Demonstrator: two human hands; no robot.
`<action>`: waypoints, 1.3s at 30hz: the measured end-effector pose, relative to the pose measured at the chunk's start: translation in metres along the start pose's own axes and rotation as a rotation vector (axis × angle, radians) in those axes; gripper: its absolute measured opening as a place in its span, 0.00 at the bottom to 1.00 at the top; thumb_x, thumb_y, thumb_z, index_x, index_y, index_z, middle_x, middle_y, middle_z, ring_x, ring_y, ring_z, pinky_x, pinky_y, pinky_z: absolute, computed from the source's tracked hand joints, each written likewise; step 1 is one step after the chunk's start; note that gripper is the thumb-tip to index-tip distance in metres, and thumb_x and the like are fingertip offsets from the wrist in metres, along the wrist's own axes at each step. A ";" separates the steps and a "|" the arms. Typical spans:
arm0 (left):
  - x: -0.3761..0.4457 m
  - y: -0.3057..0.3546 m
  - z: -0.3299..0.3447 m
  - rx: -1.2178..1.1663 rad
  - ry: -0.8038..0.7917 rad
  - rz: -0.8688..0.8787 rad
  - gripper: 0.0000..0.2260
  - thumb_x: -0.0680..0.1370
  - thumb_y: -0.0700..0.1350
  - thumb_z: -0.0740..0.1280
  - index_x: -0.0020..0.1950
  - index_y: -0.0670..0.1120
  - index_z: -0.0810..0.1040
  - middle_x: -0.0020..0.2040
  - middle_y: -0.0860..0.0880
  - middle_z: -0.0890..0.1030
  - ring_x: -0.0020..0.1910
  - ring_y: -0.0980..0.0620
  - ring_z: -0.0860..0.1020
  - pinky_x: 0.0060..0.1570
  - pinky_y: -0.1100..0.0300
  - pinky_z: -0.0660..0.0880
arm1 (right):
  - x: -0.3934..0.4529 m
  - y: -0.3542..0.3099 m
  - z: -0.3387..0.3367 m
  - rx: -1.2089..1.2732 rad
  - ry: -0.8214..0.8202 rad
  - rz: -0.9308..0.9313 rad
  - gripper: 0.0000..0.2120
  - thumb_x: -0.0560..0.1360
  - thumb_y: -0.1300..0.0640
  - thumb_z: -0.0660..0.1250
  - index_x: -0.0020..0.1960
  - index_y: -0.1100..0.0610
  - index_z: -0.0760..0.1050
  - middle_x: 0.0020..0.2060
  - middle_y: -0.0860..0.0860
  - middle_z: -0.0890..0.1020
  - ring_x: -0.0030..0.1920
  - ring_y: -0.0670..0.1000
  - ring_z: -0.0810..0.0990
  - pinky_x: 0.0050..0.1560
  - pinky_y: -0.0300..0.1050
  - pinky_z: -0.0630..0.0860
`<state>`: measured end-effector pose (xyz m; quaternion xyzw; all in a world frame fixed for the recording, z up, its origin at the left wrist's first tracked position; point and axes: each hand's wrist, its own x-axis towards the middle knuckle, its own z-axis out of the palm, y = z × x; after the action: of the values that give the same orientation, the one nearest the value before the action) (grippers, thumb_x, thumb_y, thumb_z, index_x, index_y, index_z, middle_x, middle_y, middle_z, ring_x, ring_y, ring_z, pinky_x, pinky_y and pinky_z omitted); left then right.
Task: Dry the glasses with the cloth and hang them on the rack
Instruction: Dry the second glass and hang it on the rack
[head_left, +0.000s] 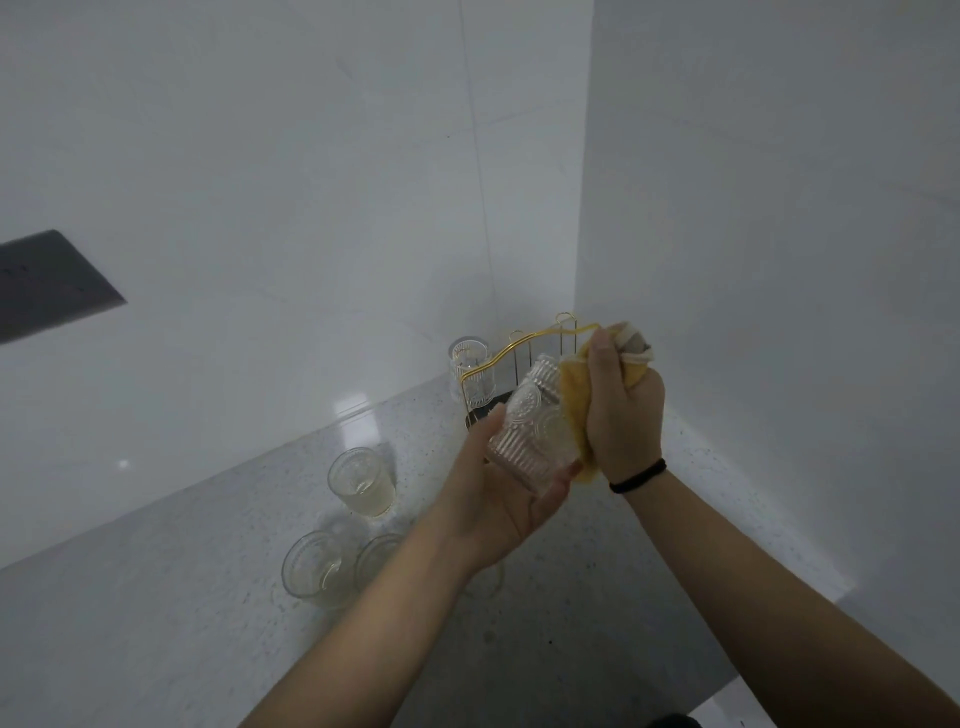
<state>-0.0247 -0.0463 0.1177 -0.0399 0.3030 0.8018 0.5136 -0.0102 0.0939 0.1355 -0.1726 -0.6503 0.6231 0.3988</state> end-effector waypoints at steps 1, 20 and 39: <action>0.001 -0.001 0.001 0.062 0.009 -0.001 0.24 0.72 0.59 0.68 0.59 0.43 0.81 0.54 0.38 0.82 0.42 0.43 0.83 0.38 0.55 0.82 | 0.002 0.000 0.001 -0.024 0.002 0.006 0.21 0.76 0.48 0.60 0.25 0.50 0.64 0.15 0.43 0.67 0.18 0.42 0.66 0.19 0.32 0.60; 0.016 -0.012 -0.006 1.182 0.348 0.795 0.31 0.64 0.61 0.75 0.61 0.61 0.62 0.60 0.52 0.76 0.51 0.57 0.81 0.46 0.62 0.80 | 0.022 -0.003 0.002 -0.180 0.078 0.170 0.25 0.75 0.44 0.61 0.23 0.52 0.61 0.18 0.45 0.64 0.18 0.42 0.64 0.20 0.33 0.61; 0.008 0.002 0.002 -0.053 -0.011 0.043 0.26 0.68 0.53 0.76 0.62 0.43 0.78 0.60 0.38 0.79 0.45 0.43 0.84 0.36 0.57 0.82 | 0.019 -0.002 0.001 -0.074 0.040 0.005 0.22 0.75 0.50 0.64 0.24 0.51 0.63 0.17 0.43 0.66 0.19 0.41 0.64 0.22 0.38 0.62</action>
<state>-0.0298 -0.0391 0.1172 -0.0422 0.2796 0.8206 0.4966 -0.0221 0.1061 0.1435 -0.2012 -0.6645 0.5960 0.4034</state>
